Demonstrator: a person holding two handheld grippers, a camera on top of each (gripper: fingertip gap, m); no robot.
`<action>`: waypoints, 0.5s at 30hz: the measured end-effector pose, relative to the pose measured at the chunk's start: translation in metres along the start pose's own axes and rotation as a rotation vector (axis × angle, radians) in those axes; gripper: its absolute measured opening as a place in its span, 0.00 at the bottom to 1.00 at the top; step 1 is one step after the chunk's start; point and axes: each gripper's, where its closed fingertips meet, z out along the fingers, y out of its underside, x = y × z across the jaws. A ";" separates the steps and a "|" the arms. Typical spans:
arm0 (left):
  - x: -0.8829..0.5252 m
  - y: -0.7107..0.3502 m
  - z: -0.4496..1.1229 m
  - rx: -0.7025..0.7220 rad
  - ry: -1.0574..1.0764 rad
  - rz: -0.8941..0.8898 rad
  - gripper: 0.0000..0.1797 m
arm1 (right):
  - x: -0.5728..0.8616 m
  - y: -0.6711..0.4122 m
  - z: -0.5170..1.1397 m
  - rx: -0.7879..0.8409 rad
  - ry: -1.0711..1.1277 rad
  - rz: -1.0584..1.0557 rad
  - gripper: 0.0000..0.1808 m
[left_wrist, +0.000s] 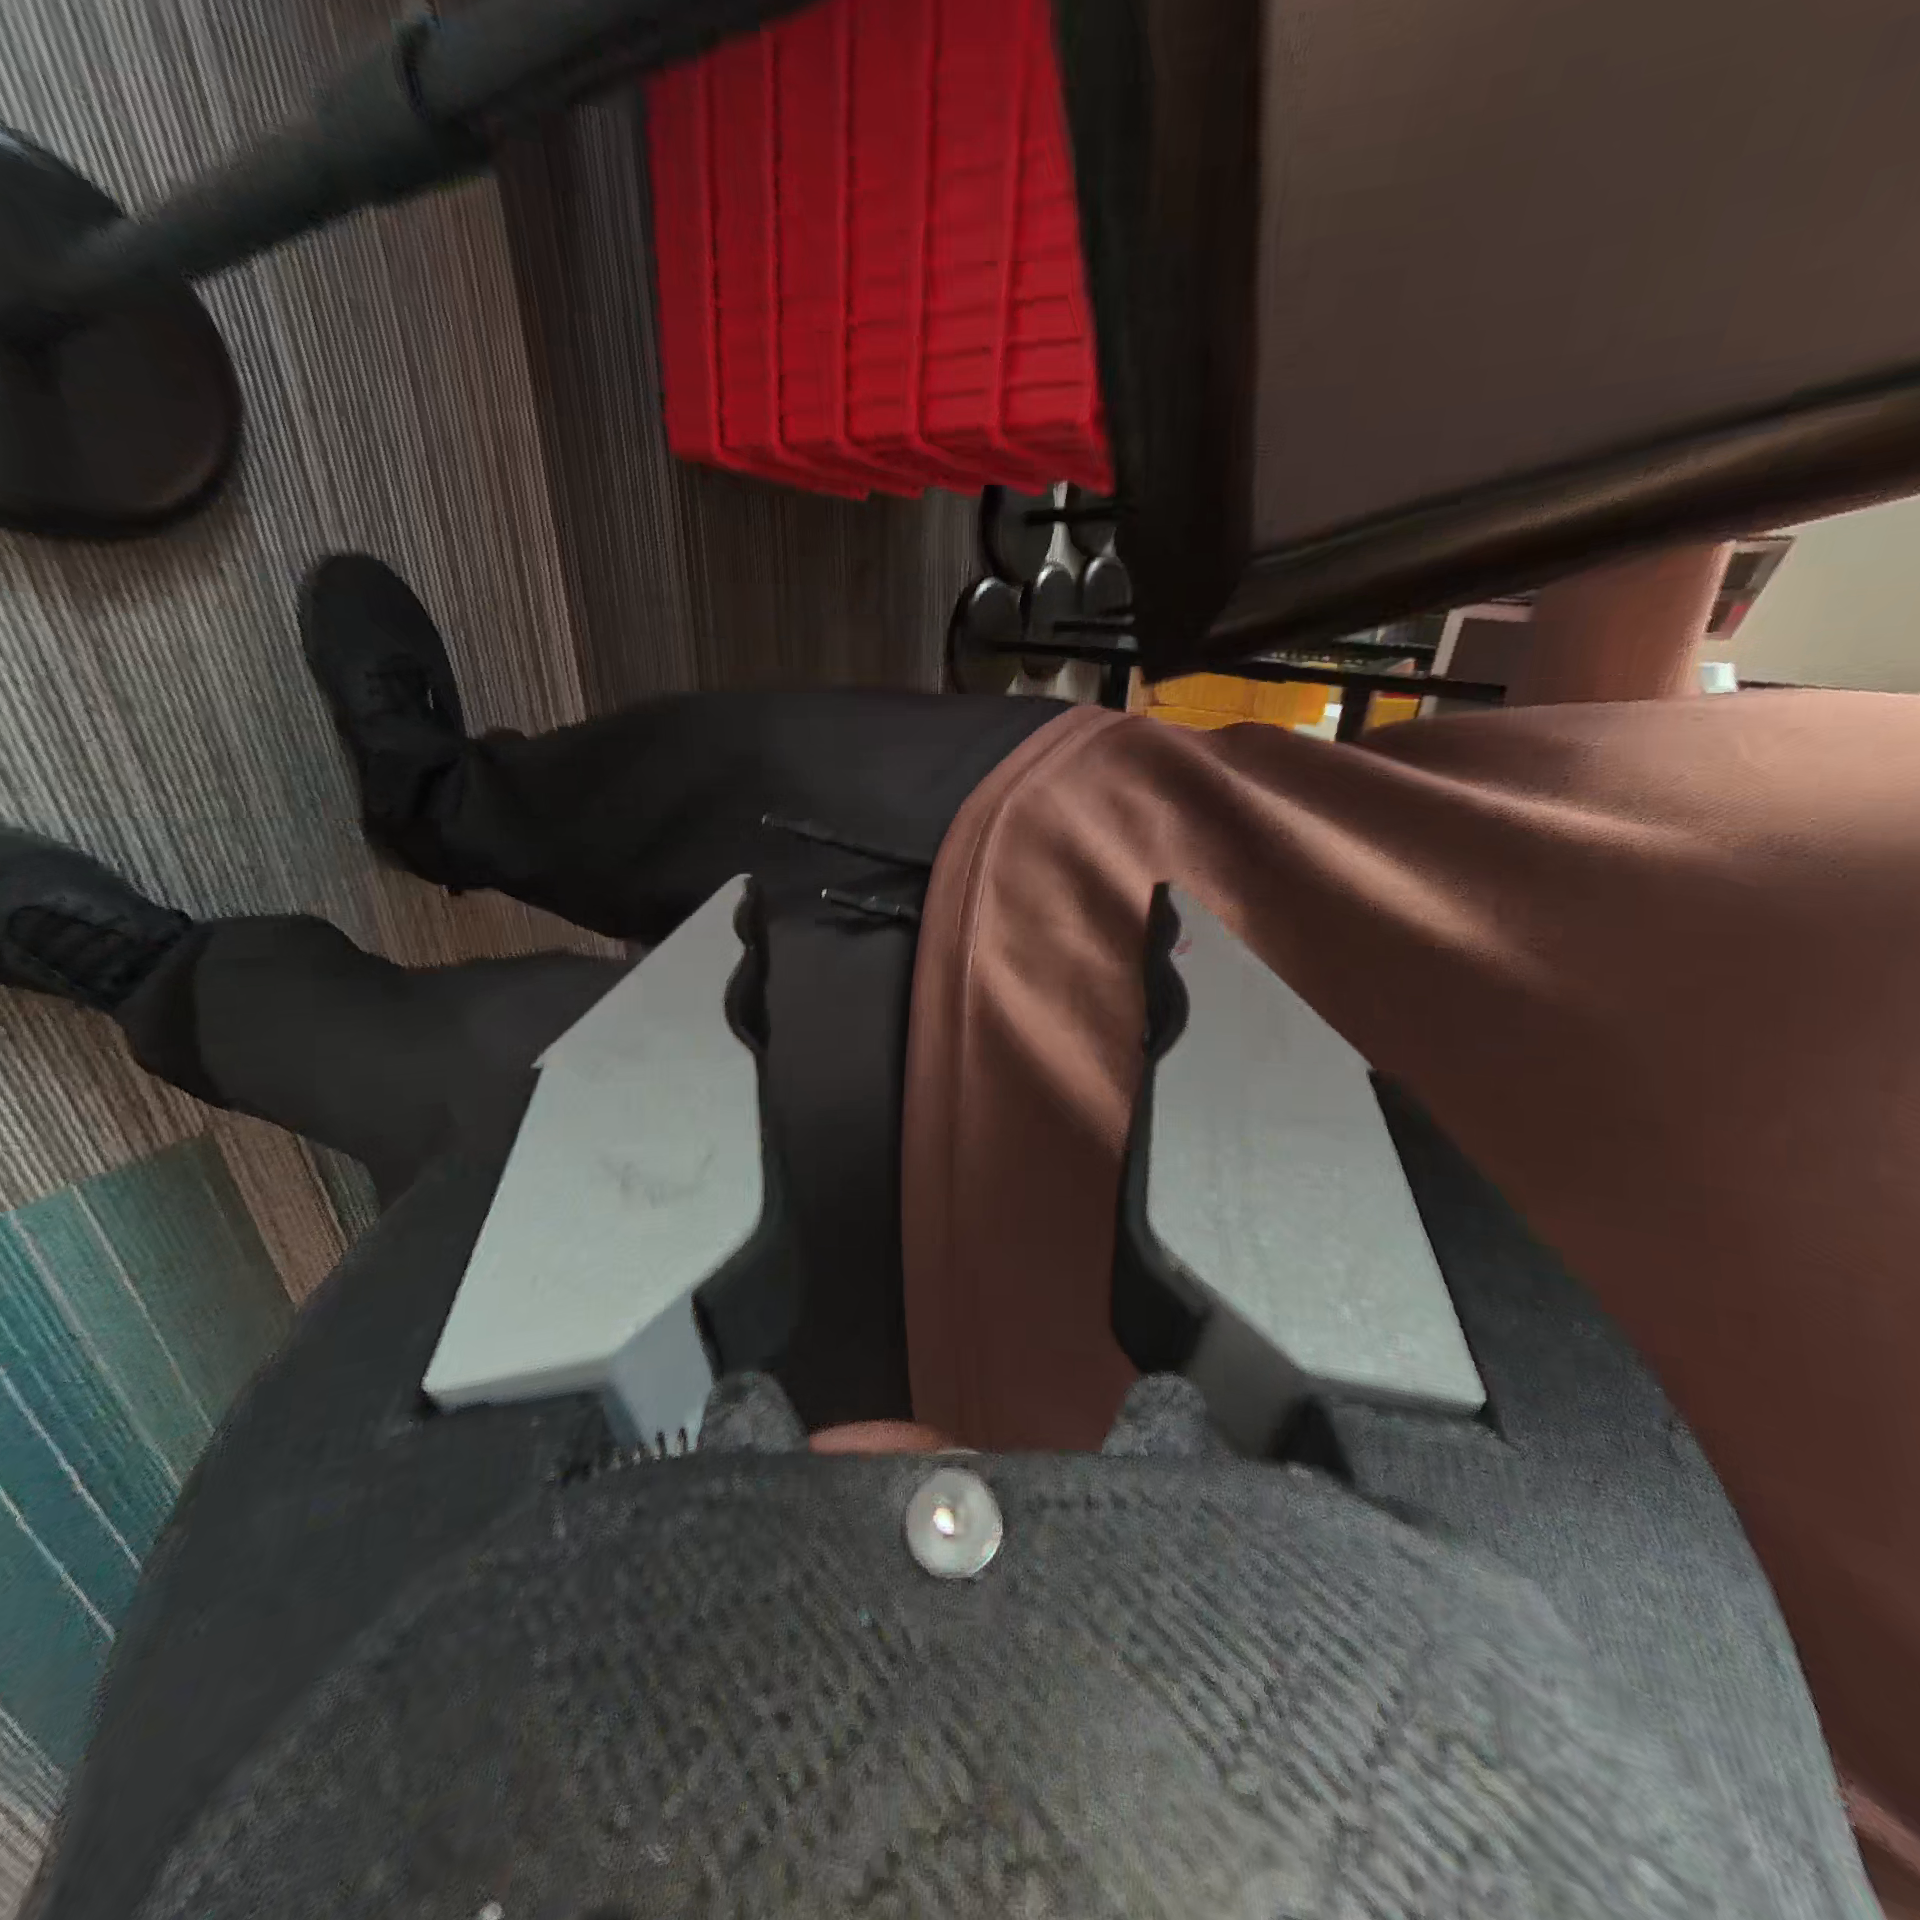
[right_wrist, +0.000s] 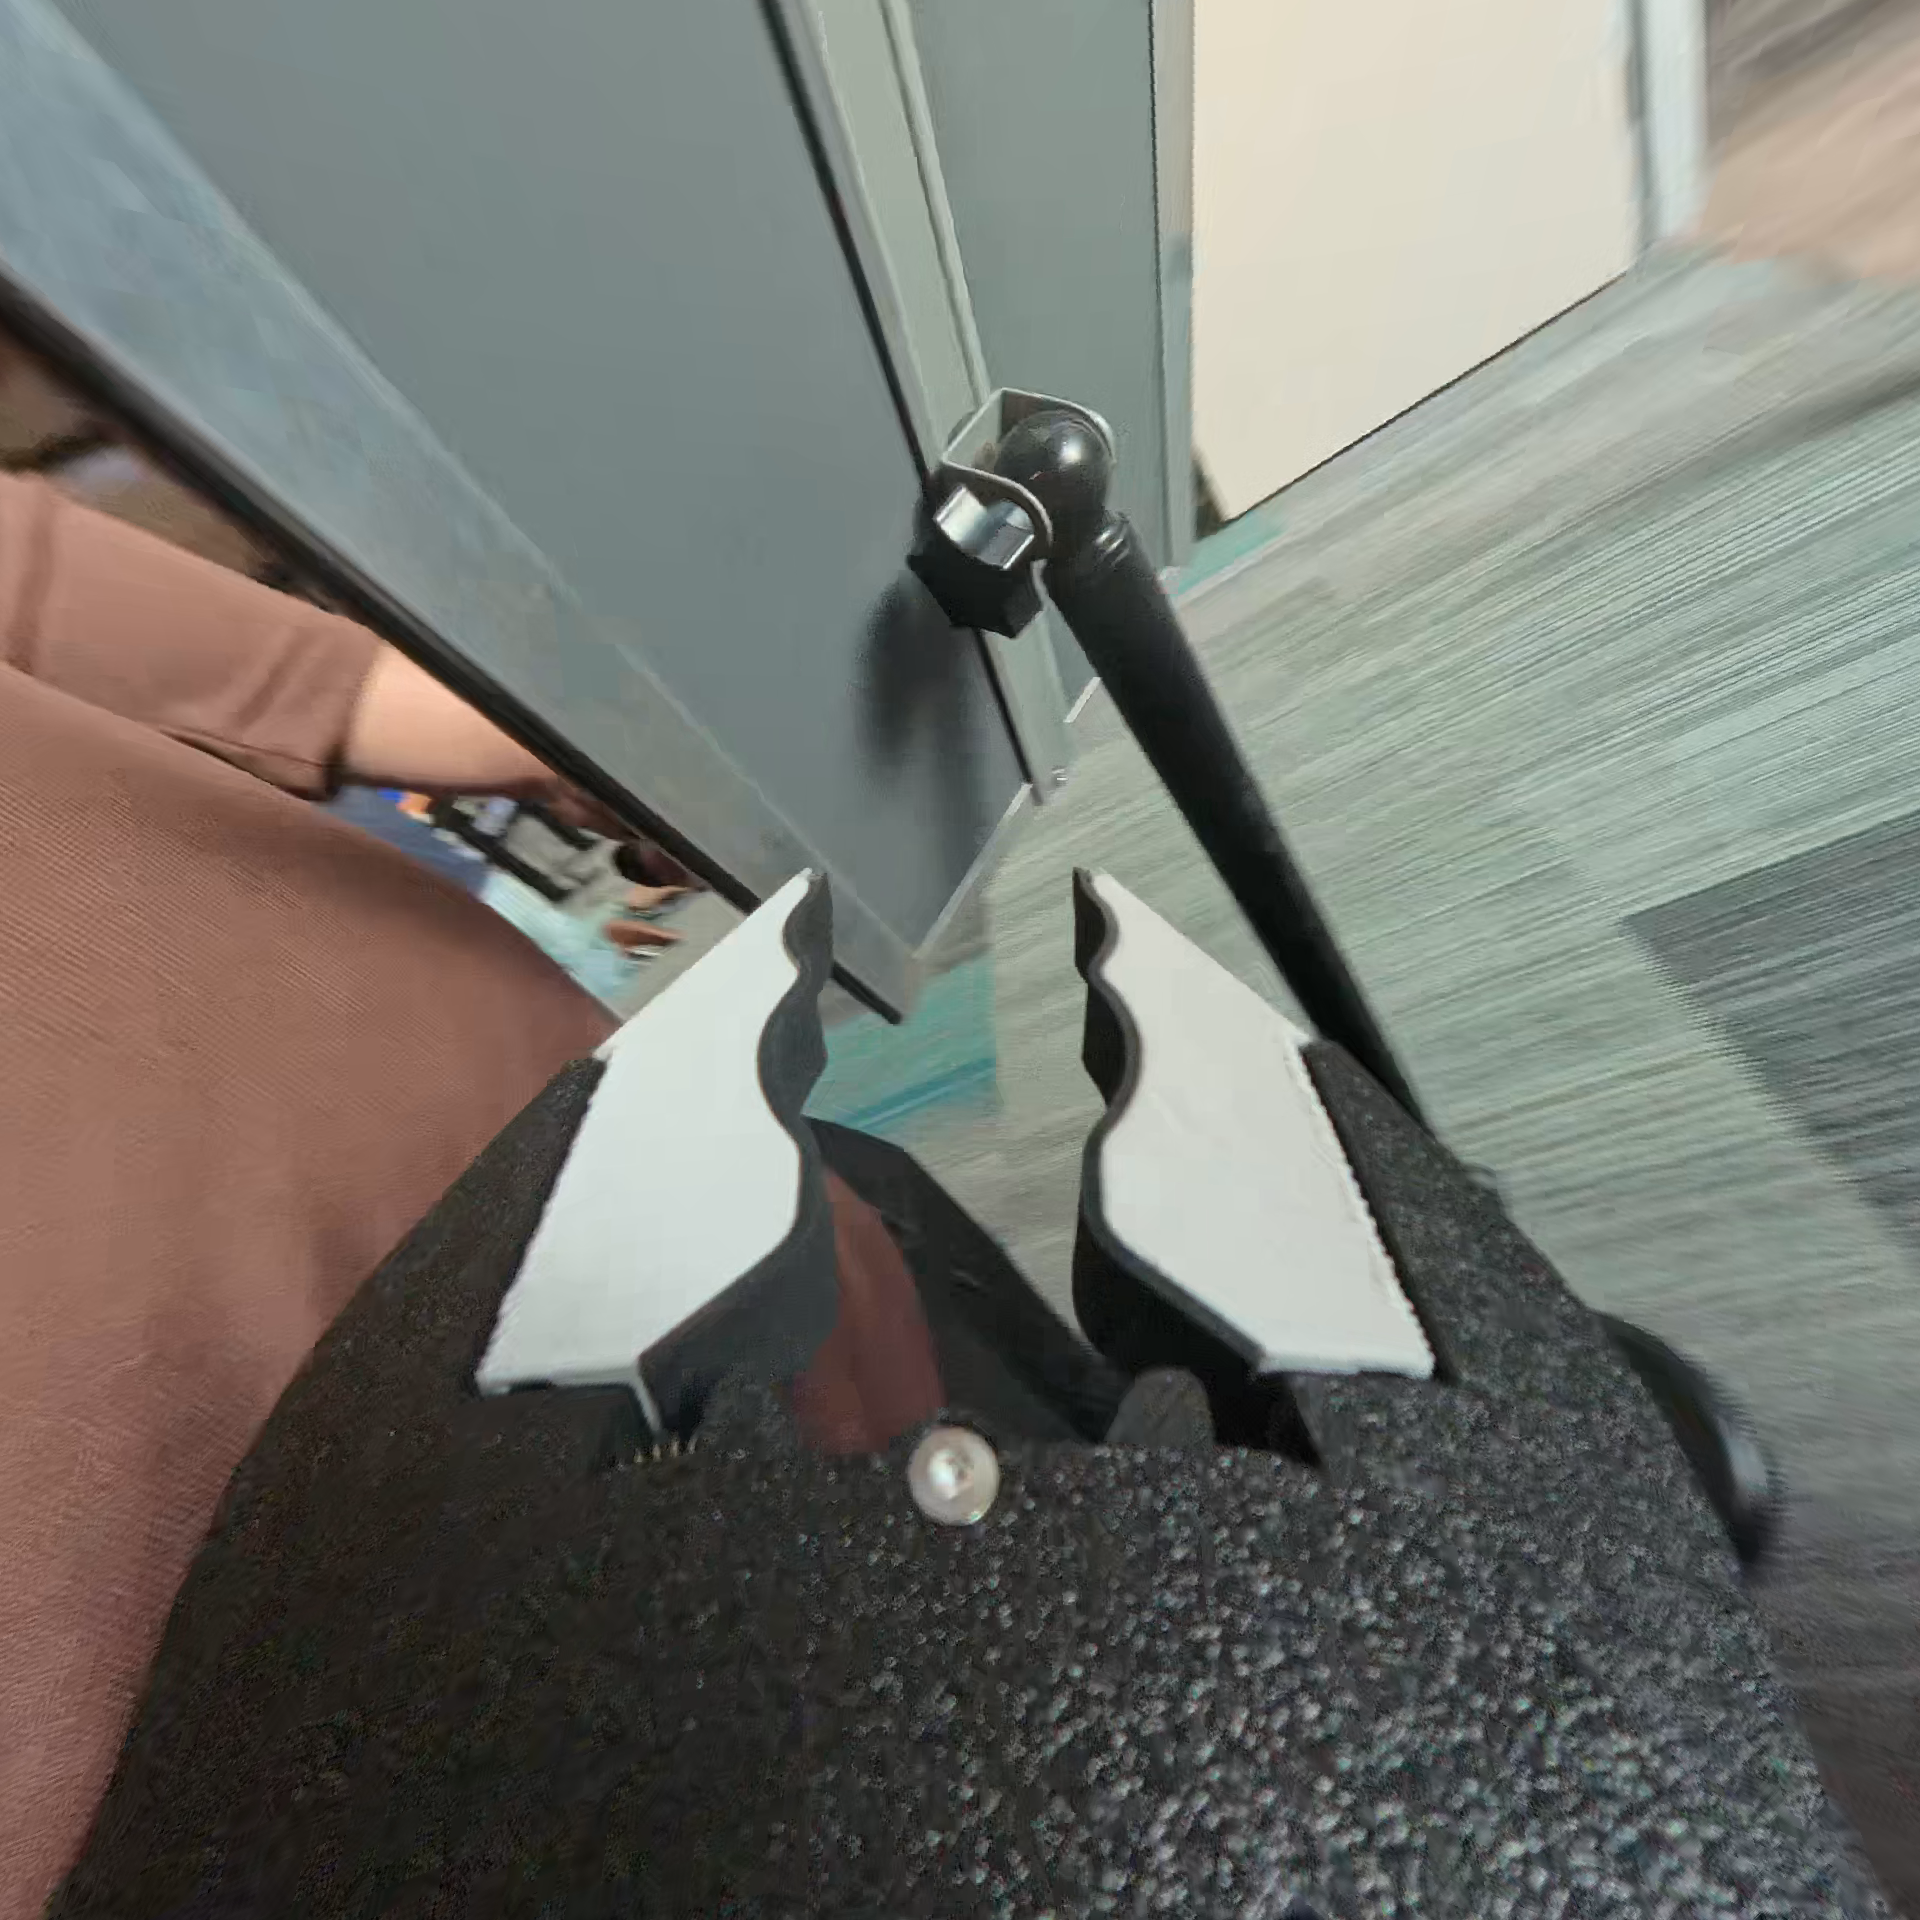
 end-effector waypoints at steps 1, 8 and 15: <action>0.008 -0.014 -0.006 0.032 -0.002 0.039 0.40 | -0.003 -0.001 0.006 0.011 -0.072 0.109 0.26; 0.094 -0.123 -0.055 0.106 -0.177 0.506 0.52 | 0.010 -0.027 0.023 0.215 -0.434 0.772 0.26; 0.128 -0.196 -0.061 -0.010 -0.298 0.747 0.62 | -0.002 -0.036 0.057 0.201 -0.578 0.952 0.27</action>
